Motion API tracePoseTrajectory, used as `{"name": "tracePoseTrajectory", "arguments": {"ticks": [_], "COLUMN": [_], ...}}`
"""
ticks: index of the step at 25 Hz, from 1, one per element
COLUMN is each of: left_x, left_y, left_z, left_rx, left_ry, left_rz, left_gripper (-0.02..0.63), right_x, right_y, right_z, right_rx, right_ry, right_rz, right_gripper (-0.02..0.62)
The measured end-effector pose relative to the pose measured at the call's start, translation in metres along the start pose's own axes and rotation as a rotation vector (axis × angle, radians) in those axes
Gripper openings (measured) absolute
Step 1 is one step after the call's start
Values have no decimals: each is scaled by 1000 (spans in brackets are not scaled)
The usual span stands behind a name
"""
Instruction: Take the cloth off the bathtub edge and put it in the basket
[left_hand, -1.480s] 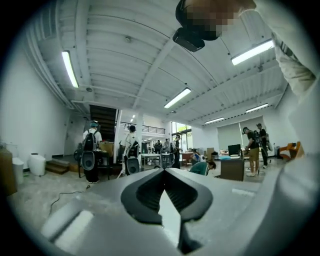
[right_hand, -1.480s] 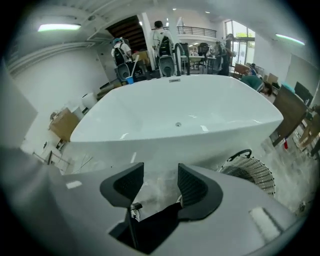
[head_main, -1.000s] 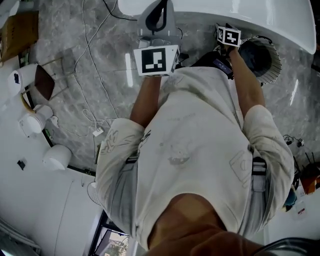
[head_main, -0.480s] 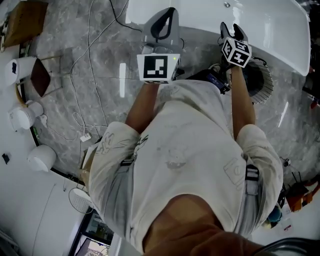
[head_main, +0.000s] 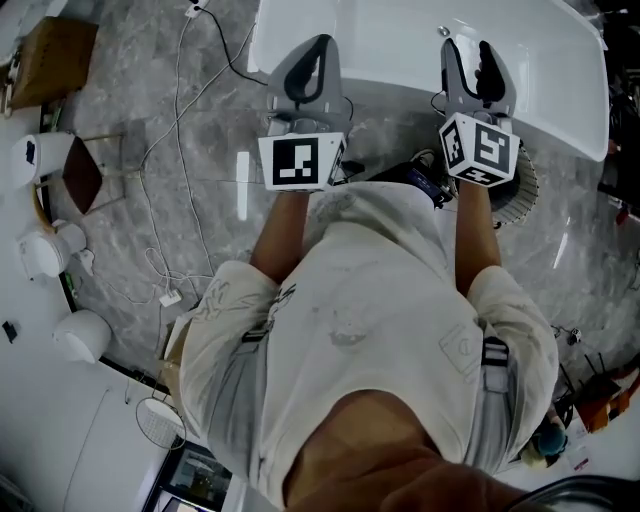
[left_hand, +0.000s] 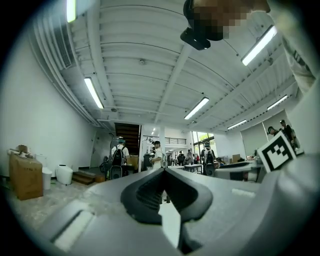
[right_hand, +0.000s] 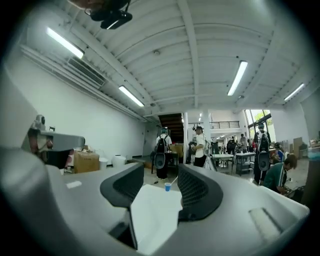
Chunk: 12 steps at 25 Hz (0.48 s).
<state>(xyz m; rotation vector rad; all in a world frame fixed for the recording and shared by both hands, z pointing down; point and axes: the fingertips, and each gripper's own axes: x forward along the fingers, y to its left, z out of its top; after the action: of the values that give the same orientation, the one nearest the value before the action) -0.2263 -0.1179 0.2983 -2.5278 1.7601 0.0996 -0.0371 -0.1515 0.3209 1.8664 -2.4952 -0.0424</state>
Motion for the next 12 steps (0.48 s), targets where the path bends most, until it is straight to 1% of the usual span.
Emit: {"name": "tracePoseTrajectory", "arguments": {"ticks": [3,7,11,12], "left_x": [-2,-4,-3,-1], "left_y": [8,17,20,21], "left_z": [12,23,29,30], "left_rx": [10,-3,-1,1], "left_ry": [-25,-59,-62,-62], "left_rz": [14,36,39,39], "left_gripper": [0,0,0,0], "right_x": [-9,-15,-15,-13], "right_y": [9,15,15,14], "right_z": [34,59,65,64], "right_rx": [-30,-80,-100,-102], "right_ry": [-77,-134,-124,-115], "right_rz": [-3,-9,-21,-27], "right_gripper": [216,209,190,168]}}
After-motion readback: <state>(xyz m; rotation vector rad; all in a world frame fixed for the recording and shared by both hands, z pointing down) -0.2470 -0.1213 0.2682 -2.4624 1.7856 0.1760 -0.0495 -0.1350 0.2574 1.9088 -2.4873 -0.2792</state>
